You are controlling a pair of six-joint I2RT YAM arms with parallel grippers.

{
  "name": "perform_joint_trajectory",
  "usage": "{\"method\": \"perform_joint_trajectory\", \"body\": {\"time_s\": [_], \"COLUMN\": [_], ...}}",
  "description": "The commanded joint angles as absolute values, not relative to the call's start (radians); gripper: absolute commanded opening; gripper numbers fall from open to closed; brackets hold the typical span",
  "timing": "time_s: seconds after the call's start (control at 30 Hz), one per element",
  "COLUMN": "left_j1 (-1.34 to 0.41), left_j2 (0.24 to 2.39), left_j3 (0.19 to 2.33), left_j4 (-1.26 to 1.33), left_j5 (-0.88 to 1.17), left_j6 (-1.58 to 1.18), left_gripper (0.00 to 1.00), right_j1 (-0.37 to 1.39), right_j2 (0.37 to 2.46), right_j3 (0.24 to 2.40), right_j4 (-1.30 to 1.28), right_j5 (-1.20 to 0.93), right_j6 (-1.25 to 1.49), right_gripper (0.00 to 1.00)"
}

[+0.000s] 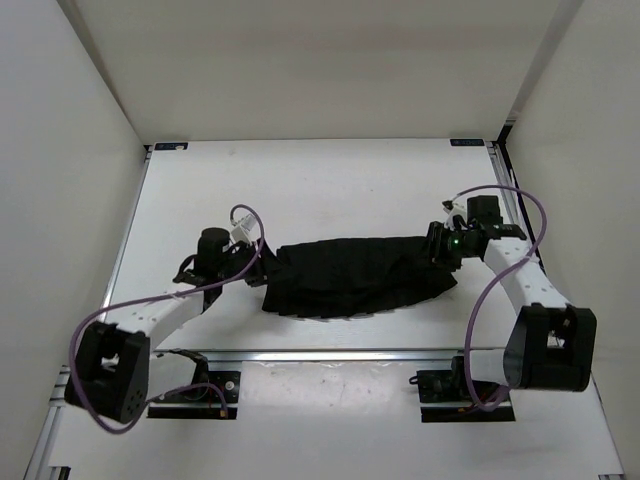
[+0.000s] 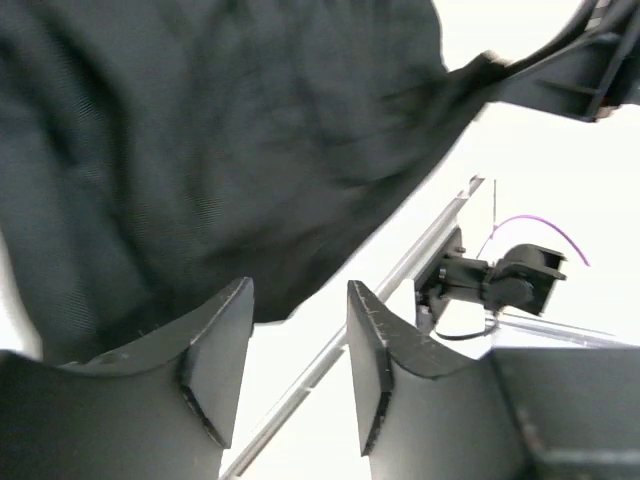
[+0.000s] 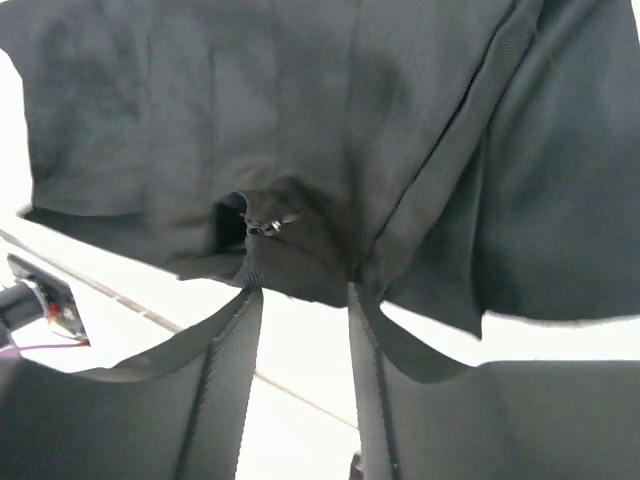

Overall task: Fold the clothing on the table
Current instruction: Fold the skirt

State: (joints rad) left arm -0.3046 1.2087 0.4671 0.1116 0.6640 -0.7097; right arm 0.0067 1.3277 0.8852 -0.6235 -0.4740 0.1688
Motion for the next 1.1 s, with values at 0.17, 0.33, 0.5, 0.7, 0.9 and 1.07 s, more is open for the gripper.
{"method": "perform_joint_trajectory", "body": {"time_s": [0.17, 0.33, 0.5, 0.7, 0.9, 1.07], "left_j1": [-0.278, -0.294, -0.333, -0.342, -0.356, -0.319], "left_j2": [1.078, 1.230, 1.429, 1.598, 1.626, 1.655], "left_j3": [0.517, 0.554, 0.644, 0.680, 0.698, 0.687], "left_j4": [0.054, 0.217, 0.359, 0.393, 0.132, 0.051], "left_j5": [0.762, 0.762, 0.759, 0.720, 0.523, 0.419], "left_j6": [-0.713, -0.794, -0.883, -0.922, -0.730, -0.666], "left_gripper": [0.53, 0.43, 0.16, 0.03, 0.00, 0.00], "right_j1": [-0.035, -0.041, -0.018, 0.023, -0.044, -0.043], "right_j2": [1.233, 1.339, 1.469, 1.543, 1.496, 1.494], "right_j3": [0.958, 1.107, 1.138, 1.042, 0.946, 0.942], "right_j4": [-0.707, -0.689, -0.588, -0.497, -0.483, -0.549], "right_j5": [-0.483, -0.469, -0.554, -0.577, -0.506, -0.414], "right_j6": [0.216, 0.204, 0.254, 0.318, 0.290, 0.252], "right_gripper": [0.47, 0.45, 0.26, 0.29, 0.43, 0.43]}}
